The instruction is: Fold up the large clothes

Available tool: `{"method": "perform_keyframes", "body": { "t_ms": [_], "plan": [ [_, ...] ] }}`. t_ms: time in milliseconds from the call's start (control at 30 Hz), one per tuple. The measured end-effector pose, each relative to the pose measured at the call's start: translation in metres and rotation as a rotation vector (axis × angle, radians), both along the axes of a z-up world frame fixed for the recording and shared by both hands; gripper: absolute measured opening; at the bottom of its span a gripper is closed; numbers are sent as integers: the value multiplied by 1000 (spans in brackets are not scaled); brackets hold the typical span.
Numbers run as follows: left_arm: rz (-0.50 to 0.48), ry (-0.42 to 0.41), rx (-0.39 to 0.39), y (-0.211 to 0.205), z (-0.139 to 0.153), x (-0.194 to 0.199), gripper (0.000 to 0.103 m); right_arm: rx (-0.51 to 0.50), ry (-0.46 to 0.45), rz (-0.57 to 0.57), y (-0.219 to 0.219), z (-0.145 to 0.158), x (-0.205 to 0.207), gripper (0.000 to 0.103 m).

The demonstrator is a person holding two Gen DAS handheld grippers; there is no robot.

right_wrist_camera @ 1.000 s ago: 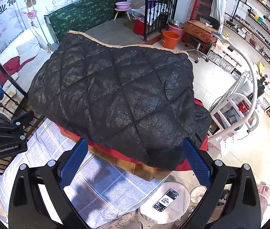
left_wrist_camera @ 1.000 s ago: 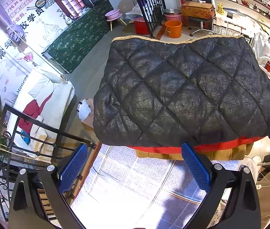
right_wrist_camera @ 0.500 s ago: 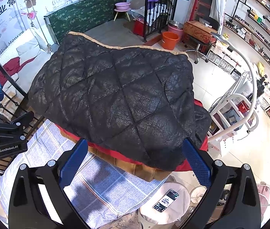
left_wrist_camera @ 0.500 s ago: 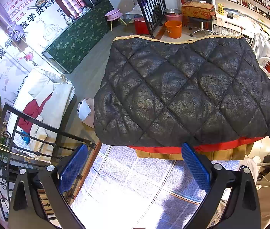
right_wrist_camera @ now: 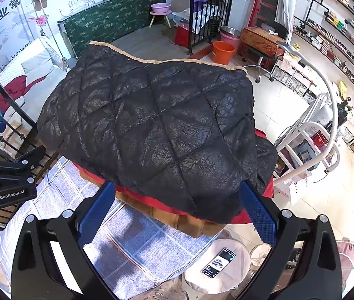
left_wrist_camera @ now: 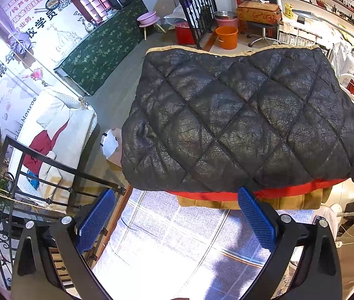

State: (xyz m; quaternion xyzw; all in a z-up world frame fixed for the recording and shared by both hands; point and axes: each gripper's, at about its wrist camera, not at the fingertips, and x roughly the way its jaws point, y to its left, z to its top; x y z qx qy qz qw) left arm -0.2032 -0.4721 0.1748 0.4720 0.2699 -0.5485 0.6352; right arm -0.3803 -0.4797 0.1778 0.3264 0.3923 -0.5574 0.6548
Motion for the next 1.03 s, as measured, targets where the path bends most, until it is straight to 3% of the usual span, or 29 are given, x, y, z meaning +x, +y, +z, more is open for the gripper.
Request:
{"method": "perform_keyframes", "body": {
  "t_ms": [667,1033],
  "plan": [
    [-25,21,-15,16,-9,-1,97,4,4,4,0,-3,2,97],
    [-55,-9,-3,20,-9,-14,97,4,9,19,-1,-3,6,97]
  ]
}}
